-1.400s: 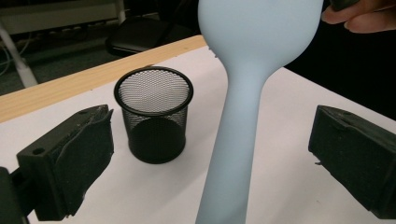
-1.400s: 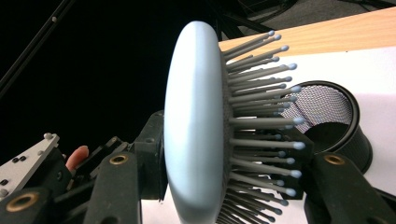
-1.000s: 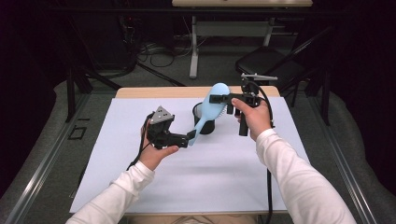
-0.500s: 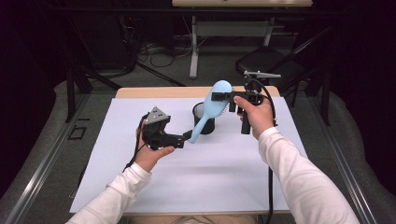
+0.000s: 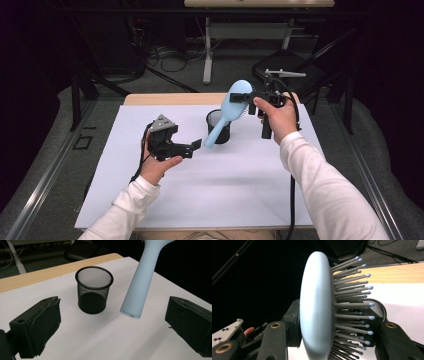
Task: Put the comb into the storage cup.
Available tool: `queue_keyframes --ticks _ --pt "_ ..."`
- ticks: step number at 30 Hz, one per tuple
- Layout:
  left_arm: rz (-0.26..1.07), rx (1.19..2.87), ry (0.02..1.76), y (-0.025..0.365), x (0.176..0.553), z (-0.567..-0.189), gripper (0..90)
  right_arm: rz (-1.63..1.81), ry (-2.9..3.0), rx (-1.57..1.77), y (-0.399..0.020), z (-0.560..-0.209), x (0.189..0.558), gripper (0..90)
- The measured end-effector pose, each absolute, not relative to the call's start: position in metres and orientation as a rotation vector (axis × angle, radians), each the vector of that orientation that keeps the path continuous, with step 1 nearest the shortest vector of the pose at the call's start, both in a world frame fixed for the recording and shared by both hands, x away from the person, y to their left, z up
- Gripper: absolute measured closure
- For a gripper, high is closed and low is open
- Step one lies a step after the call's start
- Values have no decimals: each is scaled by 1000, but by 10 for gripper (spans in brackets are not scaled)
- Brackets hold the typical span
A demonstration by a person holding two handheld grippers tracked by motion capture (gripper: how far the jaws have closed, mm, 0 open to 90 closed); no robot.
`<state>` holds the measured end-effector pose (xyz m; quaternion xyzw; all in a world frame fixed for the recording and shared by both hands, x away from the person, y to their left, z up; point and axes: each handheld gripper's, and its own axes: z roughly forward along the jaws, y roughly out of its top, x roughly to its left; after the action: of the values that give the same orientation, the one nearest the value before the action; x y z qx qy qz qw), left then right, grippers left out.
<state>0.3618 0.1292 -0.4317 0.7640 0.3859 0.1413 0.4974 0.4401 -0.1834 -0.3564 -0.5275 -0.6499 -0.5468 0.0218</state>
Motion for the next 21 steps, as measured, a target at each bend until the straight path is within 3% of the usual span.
queue_keyframes --ticks 21 --pt "383 1836 1004 141 362 -443 4 -1714 -2037 -1702 -190 -346 450 474"
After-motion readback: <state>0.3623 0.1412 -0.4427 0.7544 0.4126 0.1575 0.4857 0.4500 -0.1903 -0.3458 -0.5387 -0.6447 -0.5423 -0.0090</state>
